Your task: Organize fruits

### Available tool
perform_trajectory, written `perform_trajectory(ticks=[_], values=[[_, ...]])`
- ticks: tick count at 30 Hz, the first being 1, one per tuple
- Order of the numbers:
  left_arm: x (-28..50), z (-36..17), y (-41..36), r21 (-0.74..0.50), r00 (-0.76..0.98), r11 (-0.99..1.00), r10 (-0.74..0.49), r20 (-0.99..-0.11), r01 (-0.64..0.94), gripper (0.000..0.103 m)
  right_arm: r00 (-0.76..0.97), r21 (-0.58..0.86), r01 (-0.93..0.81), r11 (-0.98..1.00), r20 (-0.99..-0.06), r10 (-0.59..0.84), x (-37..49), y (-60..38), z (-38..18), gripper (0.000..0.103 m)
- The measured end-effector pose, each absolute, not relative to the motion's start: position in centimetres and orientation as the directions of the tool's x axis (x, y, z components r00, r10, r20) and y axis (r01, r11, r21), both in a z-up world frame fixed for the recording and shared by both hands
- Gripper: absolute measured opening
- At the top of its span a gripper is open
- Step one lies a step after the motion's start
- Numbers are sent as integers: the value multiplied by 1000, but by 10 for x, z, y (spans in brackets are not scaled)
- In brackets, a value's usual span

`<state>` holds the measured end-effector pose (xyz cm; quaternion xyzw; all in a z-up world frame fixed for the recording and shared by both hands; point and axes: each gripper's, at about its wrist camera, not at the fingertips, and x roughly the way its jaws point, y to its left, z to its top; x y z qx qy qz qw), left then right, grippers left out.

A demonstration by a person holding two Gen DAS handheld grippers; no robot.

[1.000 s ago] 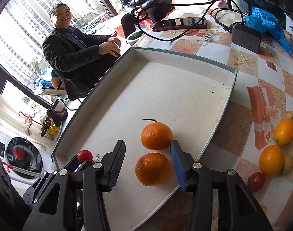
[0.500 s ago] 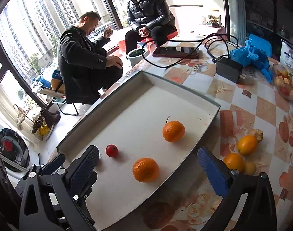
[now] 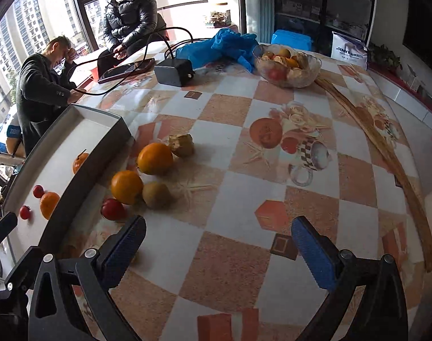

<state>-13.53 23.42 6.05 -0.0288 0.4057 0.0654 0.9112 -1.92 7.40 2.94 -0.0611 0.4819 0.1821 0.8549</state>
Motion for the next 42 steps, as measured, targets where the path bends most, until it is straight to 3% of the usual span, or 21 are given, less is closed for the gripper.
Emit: perform_trajectory(ticks=[13,16,17,18,20,25,27,29,35,42], values=[[-80,5,189,15,574,989,97,-813,-146,81,416,172,-422,890,-835,359,-3,72,14,103],[-81,7,191,18,592,986,113,-798,-164,52,411,155,-466,871,-834,368,-1,85,11,103],[-81,8,191,29,596,987,120,-794,-160,33,408,148,-482,863,-834,371,-1,90,10,103],[-83,8,191,39,598,987,124,-792,-153,25,406,143,-499,855,-833,376,-1,94,9,100],[-91,9,196,40,602,986,131,-788,-163,25,394,133,-531,837,-836,382,-2,106,6,77],[-108,10,205,14,603,984,121,-788,-179,25,404,106,-593,798,-818,409,-4,134,4,76],[-112,10,205,15,605,983,125,-786,-182,26,415,84,-611,787,-813,408,-5,143,4,64],[-113,10,206,13,606,983,123,-786,-183,26,432,57,-618,784,-809,400,-9,149,4,30],[-119,9,202,14,605,984,119,-787,-176,26,439,75,-572,817,-813,382,-24,122,5,30],[-147,9,173,3,622,992,81,-779,-126,26,514,72,-377,923,-813,273,-75,33,7,30]])
